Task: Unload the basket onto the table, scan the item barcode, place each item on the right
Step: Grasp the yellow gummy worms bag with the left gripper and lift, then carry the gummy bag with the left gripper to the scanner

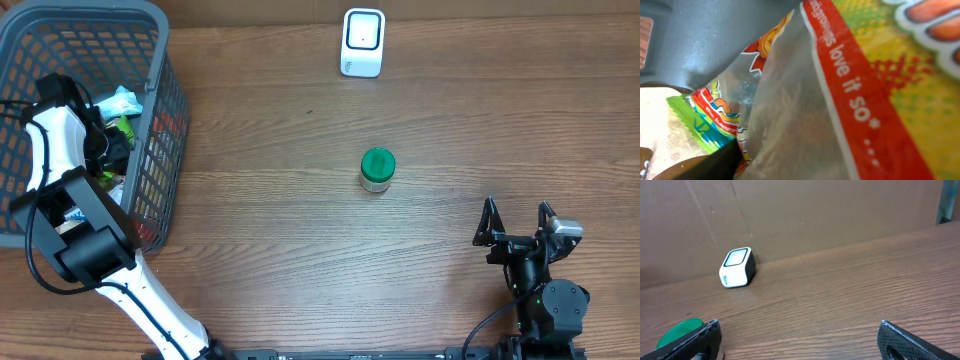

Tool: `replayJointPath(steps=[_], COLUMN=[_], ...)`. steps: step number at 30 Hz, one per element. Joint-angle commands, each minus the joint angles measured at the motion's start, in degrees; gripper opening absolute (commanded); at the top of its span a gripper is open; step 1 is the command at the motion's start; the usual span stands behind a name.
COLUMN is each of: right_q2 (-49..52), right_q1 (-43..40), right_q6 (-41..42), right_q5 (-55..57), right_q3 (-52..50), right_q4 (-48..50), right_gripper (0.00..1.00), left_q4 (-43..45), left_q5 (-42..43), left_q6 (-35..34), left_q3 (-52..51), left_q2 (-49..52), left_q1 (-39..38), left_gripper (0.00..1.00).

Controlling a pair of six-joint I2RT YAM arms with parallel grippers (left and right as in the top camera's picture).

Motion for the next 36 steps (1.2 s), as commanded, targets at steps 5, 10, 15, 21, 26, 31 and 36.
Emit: replayJointPath(steps=[5, 10, 15, 21, 26, 31, 36], right_q2=[0.02, 0.02, 0.02, 0.02, 0.02, 0.02, 0.02], right_q1=[0.00, 0.00, 0.00, 0.00, 0.00, 0.00, 0.00], right_q6=[0.20, 0.20, 0.20, 0.20, 0.20, 0.20, 0.20], right_q5=[-0.28, -0.28, -0.31, -0.31, -0.28, -0.31, -0.31], right_q3=[-0.59, -0.59, -0.59, -0.59, -0.59, -0.59, -0.59], right_q4=[0.37, 0.37, 0.37, 0.37, 0.37, 0.37, 0.37], right_gripper=[1.00, 1.00, 1.00, 1.00, 1.00, 1.00, 1.00], left_q4=[-1.01, -1.53, -2.82, -2.78, -2.38, -1.46, 0.33], left_q5=[1.31, 3.85, 4.24, 5.31, 5.86, 6.34, 6.36], left_q6=[-0.76, -0.79, -2.25, -3.80, -4.50, -5.99, -6.82], left_q3=[-0.92, -0.90, -0.79, -0.76, -0.76, -0.79, -0.76], left_q2=[3.43, 3.37, 2.21, -2.38, -9.99, -19.56, -28.94], left_q1=[0.17, 0.17, 0.17, 0.15, -0.11, -0.92, -1.99], left_gripper=[0.43, 0.18, 0.04, 0.04, 0.04, 0.04, 0.04])
